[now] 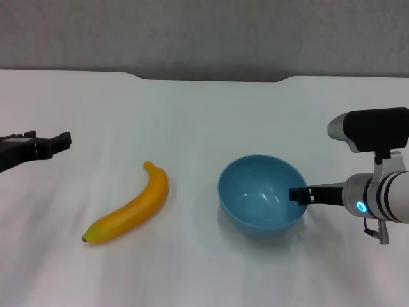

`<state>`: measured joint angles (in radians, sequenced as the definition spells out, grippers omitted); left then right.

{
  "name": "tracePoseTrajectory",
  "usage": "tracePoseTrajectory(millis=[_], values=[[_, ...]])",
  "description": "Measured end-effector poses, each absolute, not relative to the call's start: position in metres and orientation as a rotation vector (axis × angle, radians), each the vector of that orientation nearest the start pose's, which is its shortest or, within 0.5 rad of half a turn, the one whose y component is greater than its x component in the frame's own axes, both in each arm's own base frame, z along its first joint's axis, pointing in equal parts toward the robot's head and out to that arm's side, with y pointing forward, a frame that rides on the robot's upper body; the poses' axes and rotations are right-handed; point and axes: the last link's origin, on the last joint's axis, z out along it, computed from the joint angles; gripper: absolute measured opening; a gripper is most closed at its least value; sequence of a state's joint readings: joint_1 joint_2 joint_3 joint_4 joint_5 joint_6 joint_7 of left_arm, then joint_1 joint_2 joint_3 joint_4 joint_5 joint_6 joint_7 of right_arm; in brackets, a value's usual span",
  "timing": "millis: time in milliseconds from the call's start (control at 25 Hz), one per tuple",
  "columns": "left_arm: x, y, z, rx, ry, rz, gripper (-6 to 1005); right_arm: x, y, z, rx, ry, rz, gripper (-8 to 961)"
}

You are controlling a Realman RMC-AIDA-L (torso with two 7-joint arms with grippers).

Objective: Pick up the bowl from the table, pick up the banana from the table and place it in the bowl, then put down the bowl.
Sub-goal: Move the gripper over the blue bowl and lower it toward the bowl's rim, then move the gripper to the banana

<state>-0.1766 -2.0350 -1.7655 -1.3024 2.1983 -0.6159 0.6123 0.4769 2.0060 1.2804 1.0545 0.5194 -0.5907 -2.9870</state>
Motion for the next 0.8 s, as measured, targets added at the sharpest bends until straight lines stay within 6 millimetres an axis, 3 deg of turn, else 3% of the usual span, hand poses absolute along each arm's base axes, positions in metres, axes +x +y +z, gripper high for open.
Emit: tracePoseTrajectory(millis=[200, 440, 640, 800], values=[[-0.2867, 0.3647, 0.0589, -1.863, -1.077, -0.331, 802, 0.239, 0.3829, -0.062, -2.021, 1.234, 0.04, 580], [-0.2898, 0.3627, 0.06, -1.854, -1.083, -0.328, 809, 0.2376, 0.3819, -0.0661, -2.037, 1.204, 0.045, 359], [-0.2902, 0.3622, 0.0596, -1.855, -1.084, -0.327, 816, 0.2385, 0.381, -0.0668, -2.043, 1.177, 0.055, 121], [-0.2896, 0.3624, 0.0592, -1.857, -1.083, -0.327, 820, 0.24, 0.3788, -0.0646, -2.031, 1.174, 0.089, 39]])
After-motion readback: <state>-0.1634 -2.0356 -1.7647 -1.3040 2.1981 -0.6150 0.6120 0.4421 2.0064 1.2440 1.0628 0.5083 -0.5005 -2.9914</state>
